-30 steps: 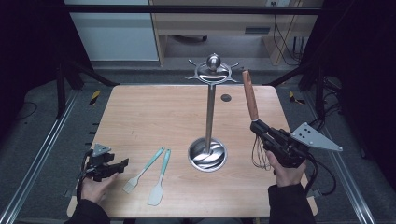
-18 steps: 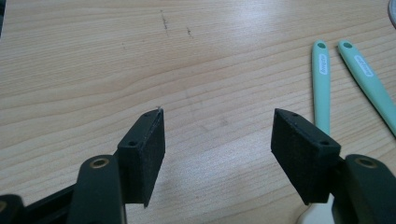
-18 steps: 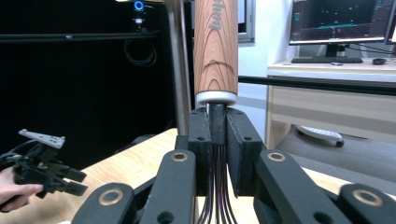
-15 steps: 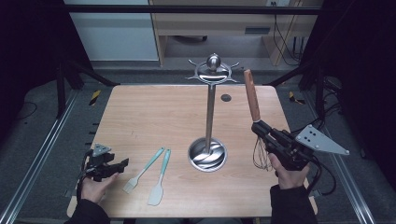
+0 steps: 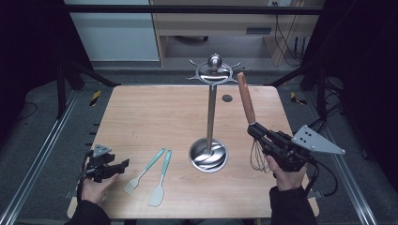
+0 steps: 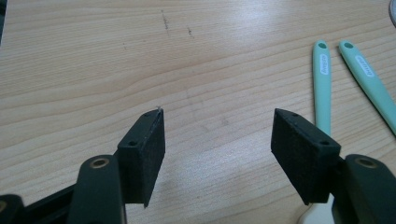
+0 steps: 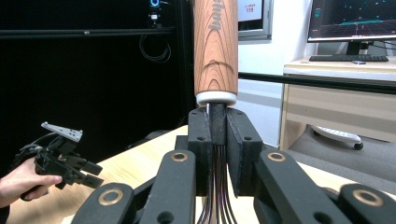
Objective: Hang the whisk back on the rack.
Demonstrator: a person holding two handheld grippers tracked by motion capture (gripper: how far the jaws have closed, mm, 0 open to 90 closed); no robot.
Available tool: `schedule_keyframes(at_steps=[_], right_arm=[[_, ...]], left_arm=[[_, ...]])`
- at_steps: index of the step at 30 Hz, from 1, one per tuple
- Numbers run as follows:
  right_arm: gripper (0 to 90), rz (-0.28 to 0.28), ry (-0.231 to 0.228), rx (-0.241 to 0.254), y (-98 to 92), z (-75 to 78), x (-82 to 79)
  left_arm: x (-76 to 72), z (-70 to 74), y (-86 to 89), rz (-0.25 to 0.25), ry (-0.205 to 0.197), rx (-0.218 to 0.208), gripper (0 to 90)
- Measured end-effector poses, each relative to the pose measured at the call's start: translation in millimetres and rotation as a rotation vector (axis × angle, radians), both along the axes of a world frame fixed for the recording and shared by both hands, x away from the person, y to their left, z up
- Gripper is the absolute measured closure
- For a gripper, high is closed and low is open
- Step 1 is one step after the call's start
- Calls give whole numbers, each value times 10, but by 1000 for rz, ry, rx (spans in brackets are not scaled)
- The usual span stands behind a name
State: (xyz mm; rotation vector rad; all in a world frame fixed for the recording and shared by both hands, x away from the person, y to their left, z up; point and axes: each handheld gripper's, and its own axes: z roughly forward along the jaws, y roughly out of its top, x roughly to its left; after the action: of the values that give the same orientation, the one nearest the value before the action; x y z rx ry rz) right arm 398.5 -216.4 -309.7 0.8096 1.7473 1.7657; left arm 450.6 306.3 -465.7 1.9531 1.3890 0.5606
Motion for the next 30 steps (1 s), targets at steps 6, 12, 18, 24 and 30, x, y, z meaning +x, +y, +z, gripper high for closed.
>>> schedule_keyframes(at_steps=[6,12,18,24,30], right_arm=[[810,14,17,-4,43,-39,45],[810,32,25,-7,87,-80,97],[808,44,32,-6,100,-125,149],[808,60,35,-4,124,-155,202],[806,64,42,-14,169,-195,269]], left_arm=[[2,-2,-3,0,-1,-1,350],[3,-3,-2,0,0,0,350],[3,-3,-3,0,0,0,349],[6,-5,-6,-1,1,2,350],[4,-4,-11,-2,1,3,349]])
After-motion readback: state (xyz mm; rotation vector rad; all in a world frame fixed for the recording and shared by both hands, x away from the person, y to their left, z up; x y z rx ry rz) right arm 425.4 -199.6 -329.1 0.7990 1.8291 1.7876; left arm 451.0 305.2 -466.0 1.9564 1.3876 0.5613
